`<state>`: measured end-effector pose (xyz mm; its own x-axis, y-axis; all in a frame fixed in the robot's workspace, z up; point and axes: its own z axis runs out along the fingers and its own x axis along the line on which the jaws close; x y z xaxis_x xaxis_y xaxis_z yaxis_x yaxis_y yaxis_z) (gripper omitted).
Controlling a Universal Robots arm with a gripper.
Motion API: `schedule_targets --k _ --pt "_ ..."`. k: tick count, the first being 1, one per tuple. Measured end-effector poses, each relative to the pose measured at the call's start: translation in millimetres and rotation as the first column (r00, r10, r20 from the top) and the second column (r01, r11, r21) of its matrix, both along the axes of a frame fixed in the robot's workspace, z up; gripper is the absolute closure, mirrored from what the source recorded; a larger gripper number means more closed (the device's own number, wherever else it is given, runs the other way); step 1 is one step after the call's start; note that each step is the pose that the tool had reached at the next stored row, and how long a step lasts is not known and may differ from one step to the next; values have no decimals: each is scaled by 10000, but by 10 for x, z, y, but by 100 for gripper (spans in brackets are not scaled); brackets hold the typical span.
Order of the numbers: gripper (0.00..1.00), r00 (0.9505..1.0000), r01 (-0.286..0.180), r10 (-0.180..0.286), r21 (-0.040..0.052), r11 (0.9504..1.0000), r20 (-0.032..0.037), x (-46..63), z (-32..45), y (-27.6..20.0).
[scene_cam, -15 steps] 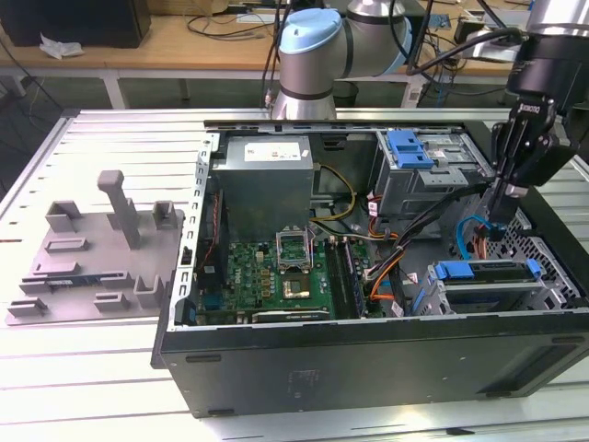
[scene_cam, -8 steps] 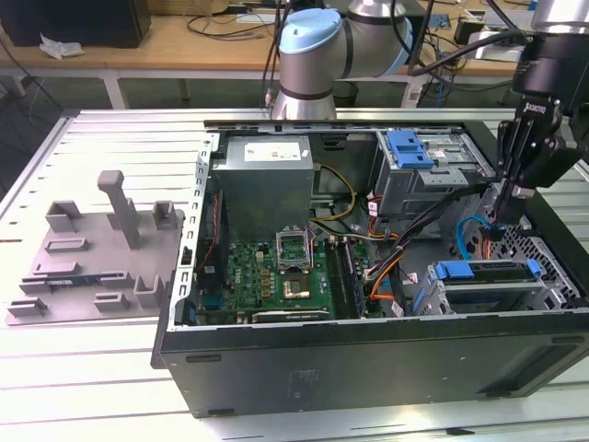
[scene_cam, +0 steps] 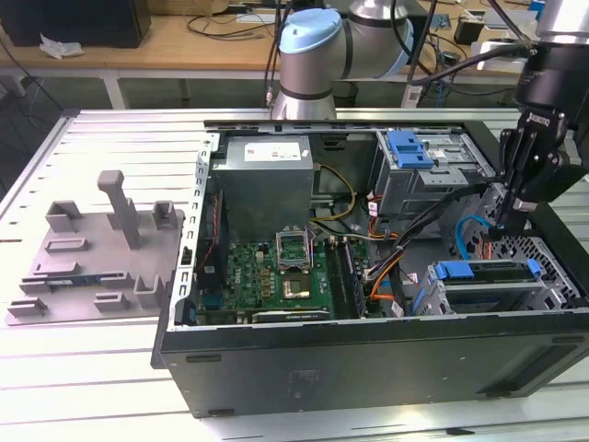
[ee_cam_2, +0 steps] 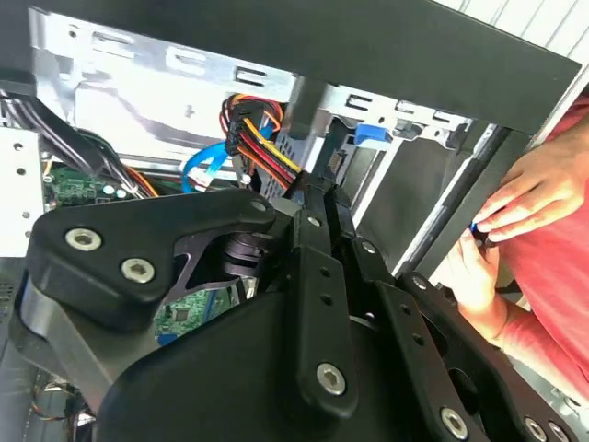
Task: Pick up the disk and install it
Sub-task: 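Insert the first disk wire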
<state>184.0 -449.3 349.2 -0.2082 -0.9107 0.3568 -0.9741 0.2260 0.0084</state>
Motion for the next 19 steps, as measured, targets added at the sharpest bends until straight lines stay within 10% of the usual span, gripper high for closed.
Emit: schedule_targets --k 7,19 --pt "83 9999 -1 -1 206 9998 118 -47 0 -202" --pt "83 9989 -302 271 842 9960 375 -89 0 -275"
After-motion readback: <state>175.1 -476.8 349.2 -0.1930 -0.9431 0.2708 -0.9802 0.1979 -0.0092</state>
